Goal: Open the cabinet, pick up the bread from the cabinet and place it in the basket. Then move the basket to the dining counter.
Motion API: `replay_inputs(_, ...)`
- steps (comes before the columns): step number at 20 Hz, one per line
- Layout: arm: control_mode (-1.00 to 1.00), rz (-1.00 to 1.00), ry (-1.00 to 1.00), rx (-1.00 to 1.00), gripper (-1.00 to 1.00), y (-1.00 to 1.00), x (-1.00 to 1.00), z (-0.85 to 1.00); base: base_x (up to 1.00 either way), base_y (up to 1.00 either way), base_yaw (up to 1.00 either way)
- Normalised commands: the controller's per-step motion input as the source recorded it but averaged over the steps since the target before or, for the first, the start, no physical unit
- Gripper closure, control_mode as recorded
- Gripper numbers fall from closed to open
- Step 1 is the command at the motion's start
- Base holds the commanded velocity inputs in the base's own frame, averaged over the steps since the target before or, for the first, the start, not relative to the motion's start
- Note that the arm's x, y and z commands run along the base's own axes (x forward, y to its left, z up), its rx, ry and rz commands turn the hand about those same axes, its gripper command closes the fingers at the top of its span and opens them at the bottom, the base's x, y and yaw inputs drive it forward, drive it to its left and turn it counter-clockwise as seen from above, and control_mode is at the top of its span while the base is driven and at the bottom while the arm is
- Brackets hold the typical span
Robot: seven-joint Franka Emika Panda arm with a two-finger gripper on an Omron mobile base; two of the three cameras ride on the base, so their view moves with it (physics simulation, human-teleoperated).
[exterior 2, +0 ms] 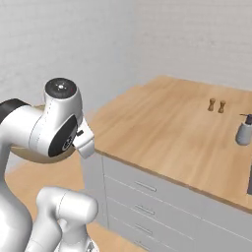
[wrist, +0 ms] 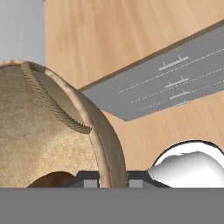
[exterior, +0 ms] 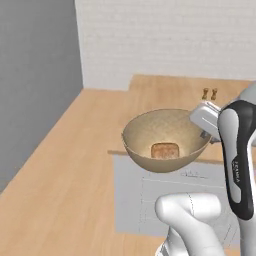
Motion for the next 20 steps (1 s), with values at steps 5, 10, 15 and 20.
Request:
replay_inputs(5,1.00,0.00,0.00,0.00,1.00,0.00,0.00,0.00,0.07,0.40,-0.66)
replay_inputs(10,1.00,0.00,0.00,0.00,1.00,0.00,0.00,0.00,0.01,0.55,-0.41)
replay_inputs(15,1.00,0.00,0.00,0.00,1.00,0.00,0.00,0.00,0.10,0.60,-0.23)
replay_inputs(20,1.00,0.00,0.00,0.00,1.00,0.00,0.00,0.00,0.30,0.32,-0.02)
